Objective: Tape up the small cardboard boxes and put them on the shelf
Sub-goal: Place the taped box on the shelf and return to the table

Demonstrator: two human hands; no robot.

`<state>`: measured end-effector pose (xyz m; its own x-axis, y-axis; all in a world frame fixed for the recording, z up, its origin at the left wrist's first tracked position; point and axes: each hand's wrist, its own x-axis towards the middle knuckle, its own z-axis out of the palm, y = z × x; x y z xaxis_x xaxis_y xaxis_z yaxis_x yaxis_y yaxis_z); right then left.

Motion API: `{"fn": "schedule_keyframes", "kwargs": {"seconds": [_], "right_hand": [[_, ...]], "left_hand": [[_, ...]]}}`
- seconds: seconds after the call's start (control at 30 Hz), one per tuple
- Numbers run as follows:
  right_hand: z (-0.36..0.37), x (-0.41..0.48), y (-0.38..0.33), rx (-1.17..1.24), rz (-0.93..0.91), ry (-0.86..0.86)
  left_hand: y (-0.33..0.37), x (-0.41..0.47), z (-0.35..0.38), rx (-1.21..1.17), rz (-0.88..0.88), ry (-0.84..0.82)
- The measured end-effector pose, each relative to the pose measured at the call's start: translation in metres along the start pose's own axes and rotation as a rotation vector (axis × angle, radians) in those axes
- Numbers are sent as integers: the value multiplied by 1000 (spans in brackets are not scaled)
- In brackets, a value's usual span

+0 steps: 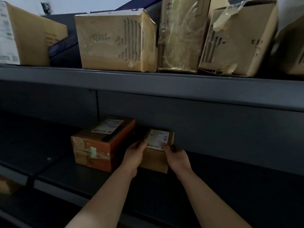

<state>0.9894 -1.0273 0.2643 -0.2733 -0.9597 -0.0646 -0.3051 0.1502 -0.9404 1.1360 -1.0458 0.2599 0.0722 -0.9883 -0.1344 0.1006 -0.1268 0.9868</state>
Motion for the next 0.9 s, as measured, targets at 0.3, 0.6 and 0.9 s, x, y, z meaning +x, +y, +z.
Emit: {"fn": "schedule_keyframes", "kwargs": {"seconds": [0.3,0.6,0.9], "right_hand": [[-24,-26,-13,41,-11,-20],[-103,-106,-5,240,-166,95],[-230,-191,57,183,-124,357]], "left_hand": [[6,-26,4,229,196,140],[8,-118,53,90,496,-22],[-15,-212,168,-36,268,-341]]}}
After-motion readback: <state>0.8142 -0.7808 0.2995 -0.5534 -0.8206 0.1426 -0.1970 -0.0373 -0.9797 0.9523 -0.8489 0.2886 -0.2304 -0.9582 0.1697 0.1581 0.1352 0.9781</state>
